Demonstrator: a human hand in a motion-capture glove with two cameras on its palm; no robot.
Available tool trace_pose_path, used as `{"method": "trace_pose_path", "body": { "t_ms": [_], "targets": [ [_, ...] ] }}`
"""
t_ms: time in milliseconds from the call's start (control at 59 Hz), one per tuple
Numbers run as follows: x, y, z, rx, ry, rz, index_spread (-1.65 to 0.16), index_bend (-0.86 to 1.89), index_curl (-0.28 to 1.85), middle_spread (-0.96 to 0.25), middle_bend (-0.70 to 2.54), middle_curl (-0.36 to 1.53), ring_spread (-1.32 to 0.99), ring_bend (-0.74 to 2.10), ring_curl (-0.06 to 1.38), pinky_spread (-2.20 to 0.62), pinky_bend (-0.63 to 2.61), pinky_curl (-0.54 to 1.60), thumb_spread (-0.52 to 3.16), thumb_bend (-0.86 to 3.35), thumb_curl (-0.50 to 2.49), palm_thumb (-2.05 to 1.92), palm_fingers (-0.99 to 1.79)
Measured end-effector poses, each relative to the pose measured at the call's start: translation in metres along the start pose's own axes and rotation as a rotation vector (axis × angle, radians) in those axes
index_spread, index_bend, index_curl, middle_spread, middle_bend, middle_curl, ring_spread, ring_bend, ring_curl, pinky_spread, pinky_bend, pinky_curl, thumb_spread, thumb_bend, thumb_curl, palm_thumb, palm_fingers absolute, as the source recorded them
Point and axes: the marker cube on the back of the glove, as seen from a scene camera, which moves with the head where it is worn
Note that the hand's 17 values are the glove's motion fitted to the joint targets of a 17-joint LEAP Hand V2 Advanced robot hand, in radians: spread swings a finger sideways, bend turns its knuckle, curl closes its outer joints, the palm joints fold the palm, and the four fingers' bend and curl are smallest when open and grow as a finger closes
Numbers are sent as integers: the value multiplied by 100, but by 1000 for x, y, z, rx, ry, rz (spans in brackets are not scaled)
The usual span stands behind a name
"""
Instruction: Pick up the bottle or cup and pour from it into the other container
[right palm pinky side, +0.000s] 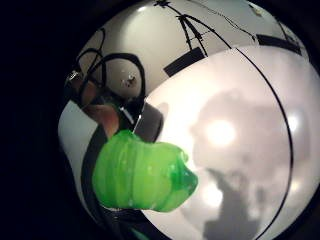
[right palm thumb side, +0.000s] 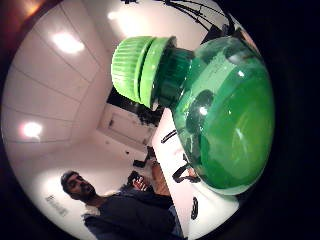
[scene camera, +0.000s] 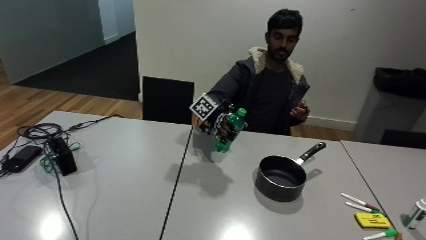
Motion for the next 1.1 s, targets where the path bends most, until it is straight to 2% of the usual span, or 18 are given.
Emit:
{"method": "trace_pose_path", "body": {
  "t_ms": [51,119,153,204,237,322,509,611,899,1103],
  "targets": [
    [-16,-26,5,87,114,37,-28,8,21,-24,27,43,-17,60,39,-3,64,31,75,-3,54,89,109],
    [-30,-69,18,244,256,-98,-28,8,21,-24,26,43,-17,59,40,-3,64,31,76,-3,54,89,108],
    [-39,-72,22,170,310,-64,-28,8,21,-25,26,43,-17,59,40,-3,63,31,76,-3,54,89,108],
    [-57,-63,27,-61,394,91,-28,8,21,-25,26,44,-17,58,40,-3,62,31,77,-2,54,90,107],
    [-66,-63,33,-136,448,131,-29,8,21,-25,26,44,-17,58,40,-3,62,31,77,-3,54,91,107],
    [-76,-73,50,-151,562,93,-29,9,21,-26,26,44,-17,56,40,-3,59,31,77,-2,55,93,106],
    [-91,-111,73,-329,816,57,-29,9,21,-27,25,45,-18,53,39,-1,56,31,74,-3,55,96,105],
    [-94,-116,92,-422,955,31,-30,9,21,-27,25,45,-18,52,39,-1,55,31,73,-3,55,96,105],
    [-99,-120,136,-512,1399,-91,-31,9,22,-29,23,45,-20,49,39,-1,52,32,72,-3,56,96,106],
    [-103,-122,162,-559,1587,-174,-31,10,23,-30,22,45,-22,48,39,-2,51,32,73,-4,56,94,107]
  ]
}}
